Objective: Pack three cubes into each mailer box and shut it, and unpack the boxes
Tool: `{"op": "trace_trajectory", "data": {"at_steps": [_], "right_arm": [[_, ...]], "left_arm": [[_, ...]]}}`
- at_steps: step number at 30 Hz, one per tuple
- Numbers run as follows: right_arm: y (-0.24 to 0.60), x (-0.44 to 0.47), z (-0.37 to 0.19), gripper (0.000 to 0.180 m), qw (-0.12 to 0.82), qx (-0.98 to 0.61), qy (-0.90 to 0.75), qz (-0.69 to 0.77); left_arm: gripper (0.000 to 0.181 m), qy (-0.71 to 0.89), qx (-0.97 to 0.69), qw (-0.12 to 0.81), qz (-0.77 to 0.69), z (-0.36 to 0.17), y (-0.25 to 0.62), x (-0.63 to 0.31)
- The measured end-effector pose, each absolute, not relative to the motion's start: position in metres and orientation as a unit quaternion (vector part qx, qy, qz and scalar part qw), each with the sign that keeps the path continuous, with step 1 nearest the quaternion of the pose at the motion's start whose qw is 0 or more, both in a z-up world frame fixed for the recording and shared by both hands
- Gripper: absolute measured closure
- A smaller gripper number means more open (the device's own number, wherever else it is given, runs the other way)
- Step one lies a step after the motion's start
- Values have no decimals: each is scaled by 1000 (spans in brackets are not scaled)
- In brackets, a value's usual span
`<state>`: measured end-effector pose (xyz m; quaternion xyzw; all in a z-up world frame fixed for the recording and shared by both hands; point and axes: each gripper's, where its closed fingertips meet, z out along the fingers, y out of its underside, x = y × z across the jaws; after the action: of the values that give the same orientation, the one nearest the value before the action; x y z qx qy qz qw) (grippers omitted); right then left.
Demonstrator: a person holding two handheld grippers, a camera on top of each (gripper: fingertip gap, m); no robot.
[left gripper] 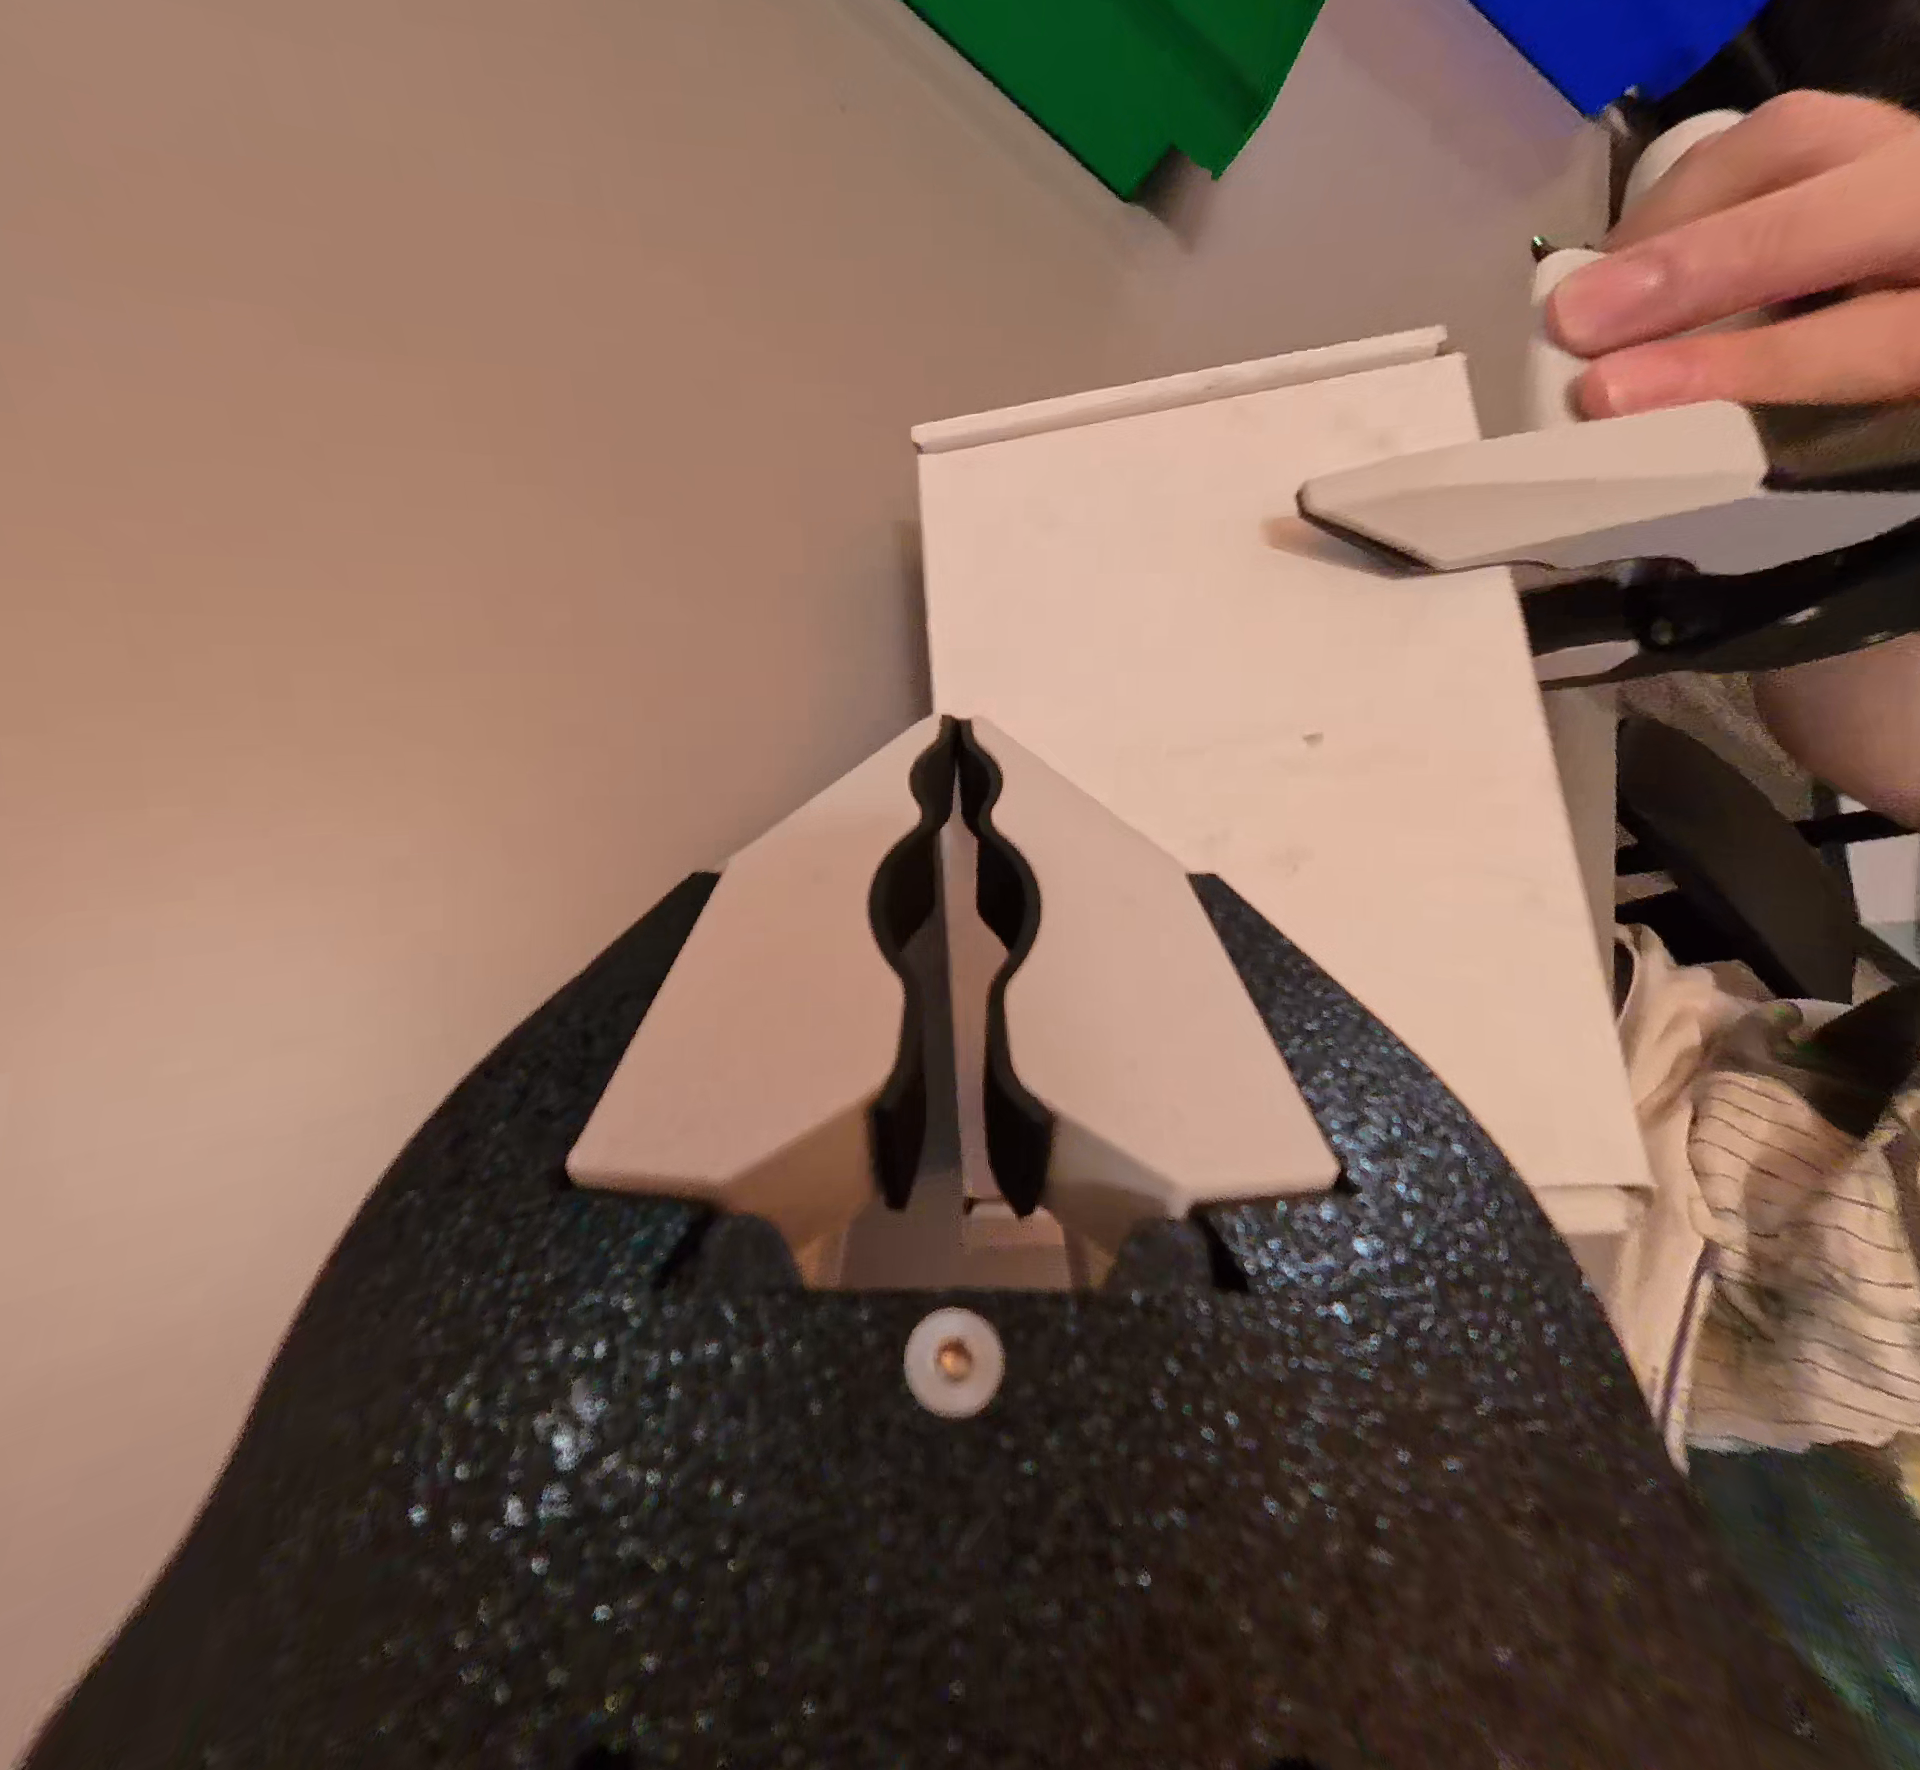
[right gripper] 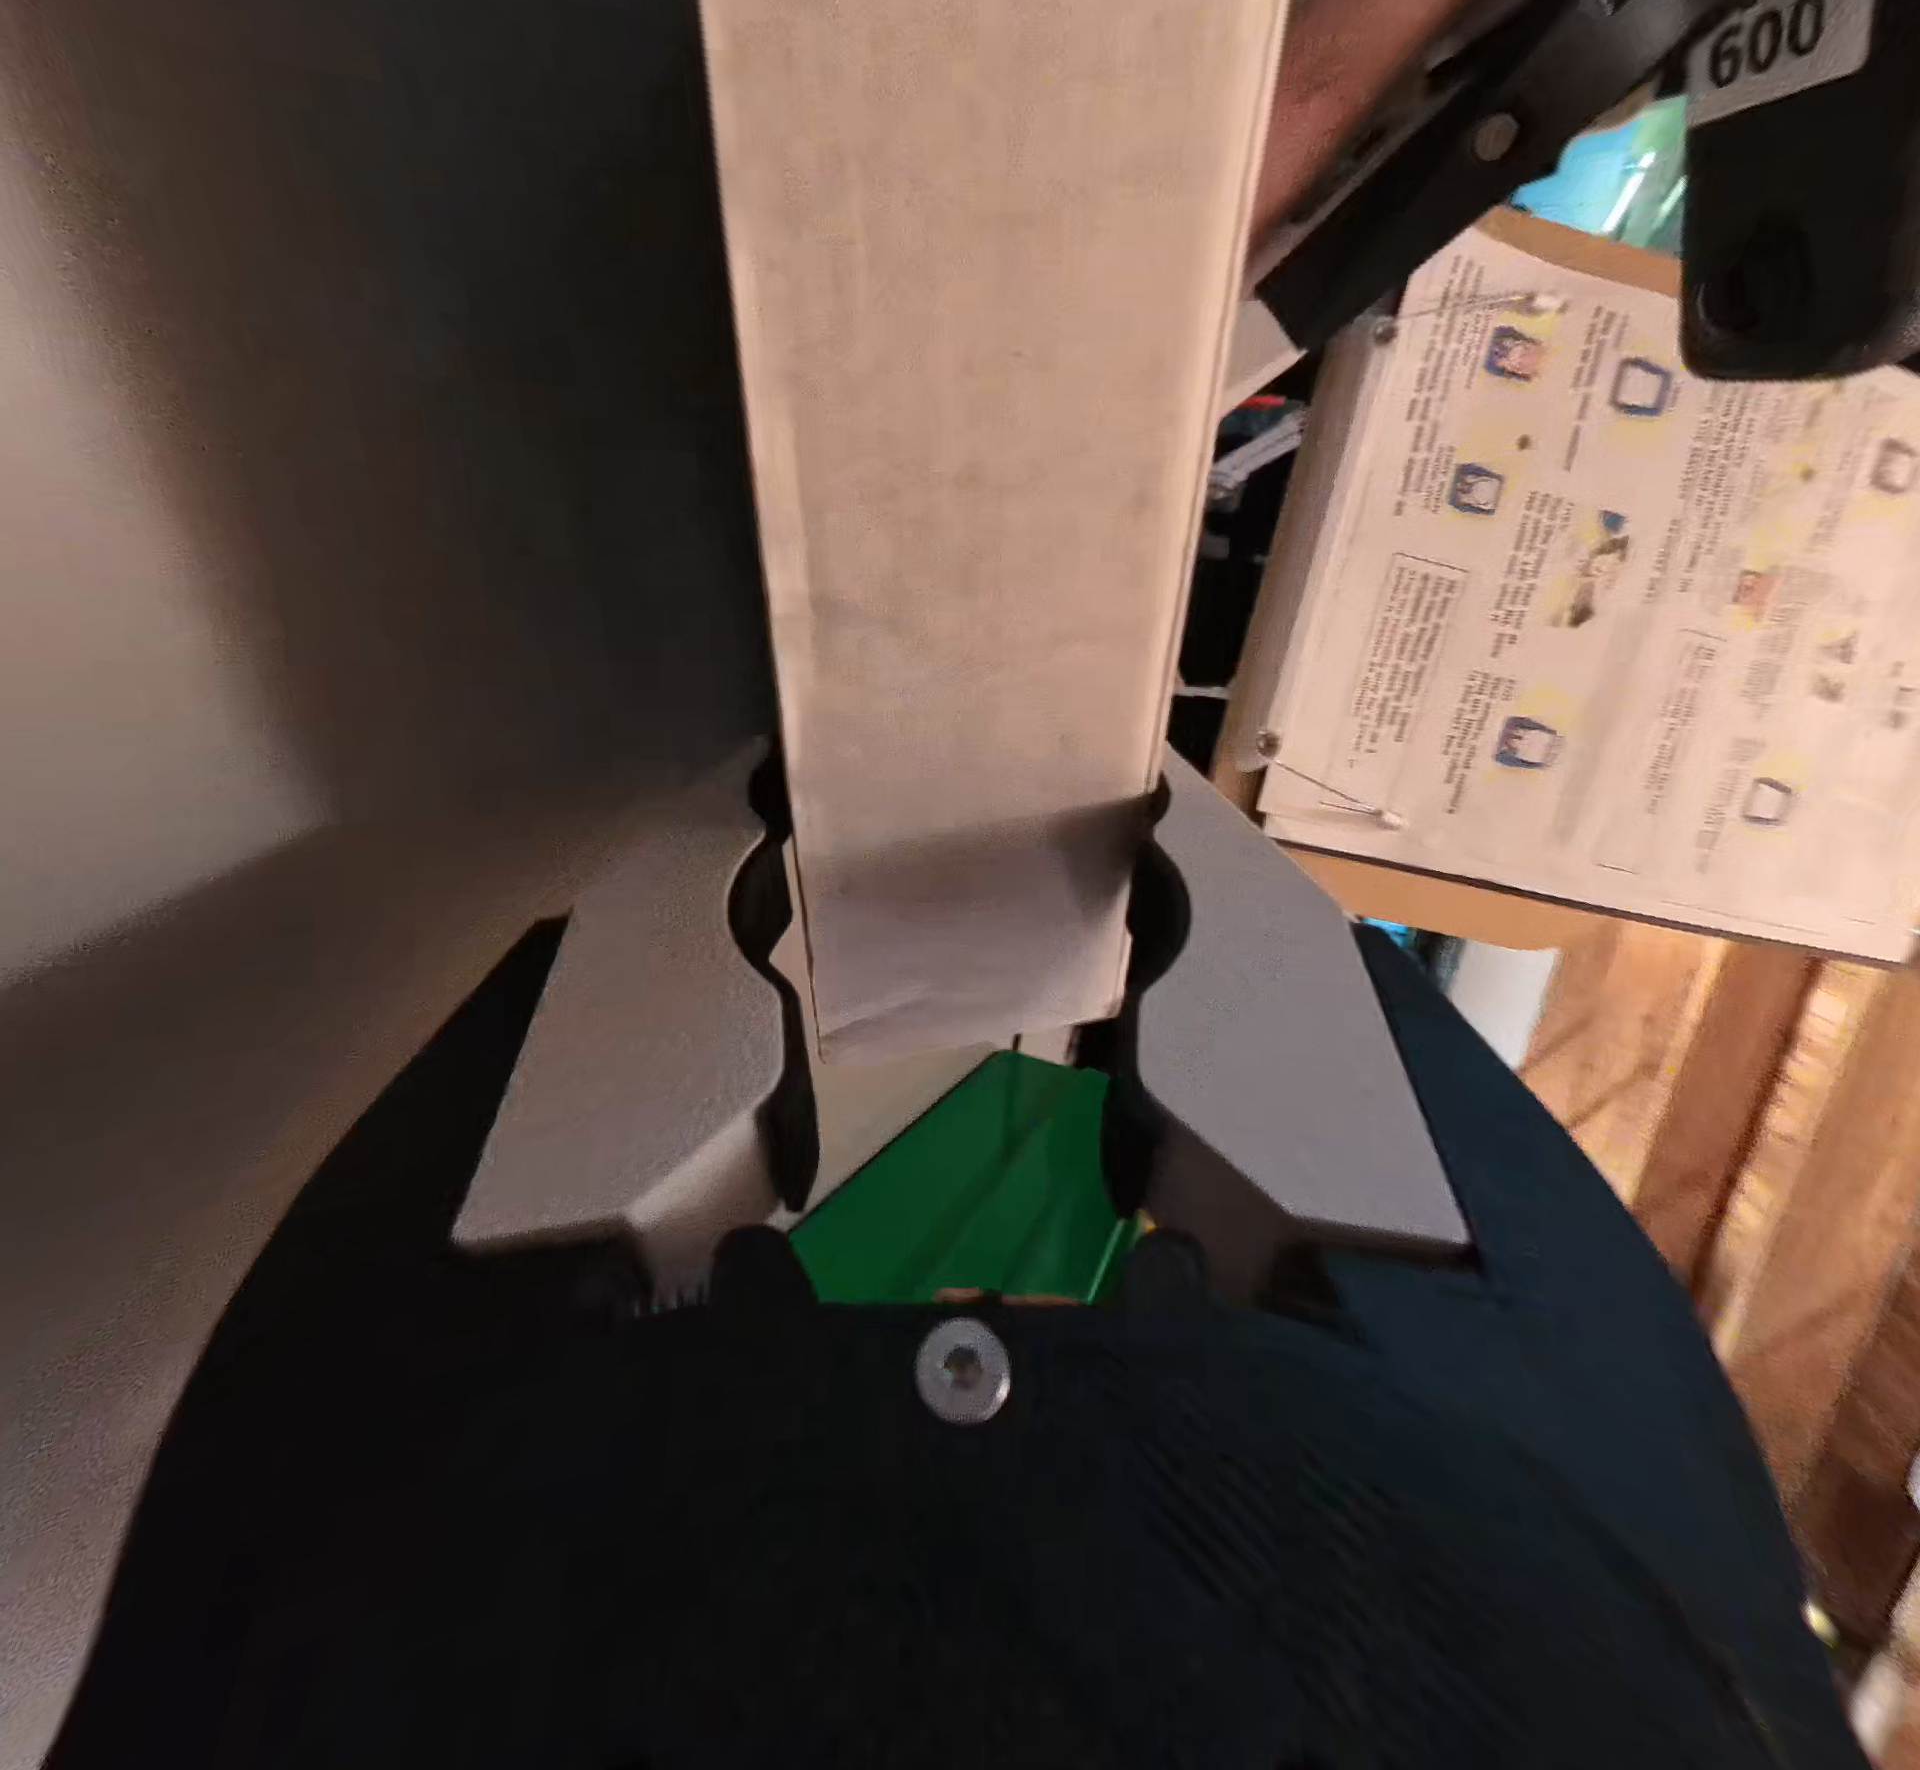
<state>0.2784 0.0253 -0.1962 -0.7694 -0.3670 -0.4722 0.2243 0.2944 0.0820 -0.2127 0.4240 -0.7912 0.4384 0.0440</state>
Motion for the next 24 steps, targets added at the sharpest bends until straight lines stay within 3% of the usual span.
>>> {"op": "trace_trajectory", "data": {"at_steps": [2, 7, 10, 13, 19, 21, 24], "right_arm": [[25, 273, -195, 116, 231, -787, -360, -444], [16, 263, -190, 116, 216, -833, -336, -383], [12, 248, -185, 116, 224, -870, -315, -307], [13, 234, -176, 116, 238, -897, -300, -221], [15, 216, -180, 117, 190, -941, -271, -69], [17, 213, -186, 117, 163, -946, -275, -49], [20, 212, -195, 117, 138, -949, -280, -42]], "left_arm": [[181, -784, 415, 9, 460, -206, 88, 299], [179, -694, 391, -134, 590, -124, 112, 300], [162, -700, 360, -211, 580, -101, 120, 276], [160, -719, 322, -274, 552, -91, 120, 248], [157, -726, 304, -311, 532, -97, 117, 204], [147, -730, 296, -305, 535, -107, 115, 191], [118, -737, 288, -274, 547, -124, 112, 173]]}}
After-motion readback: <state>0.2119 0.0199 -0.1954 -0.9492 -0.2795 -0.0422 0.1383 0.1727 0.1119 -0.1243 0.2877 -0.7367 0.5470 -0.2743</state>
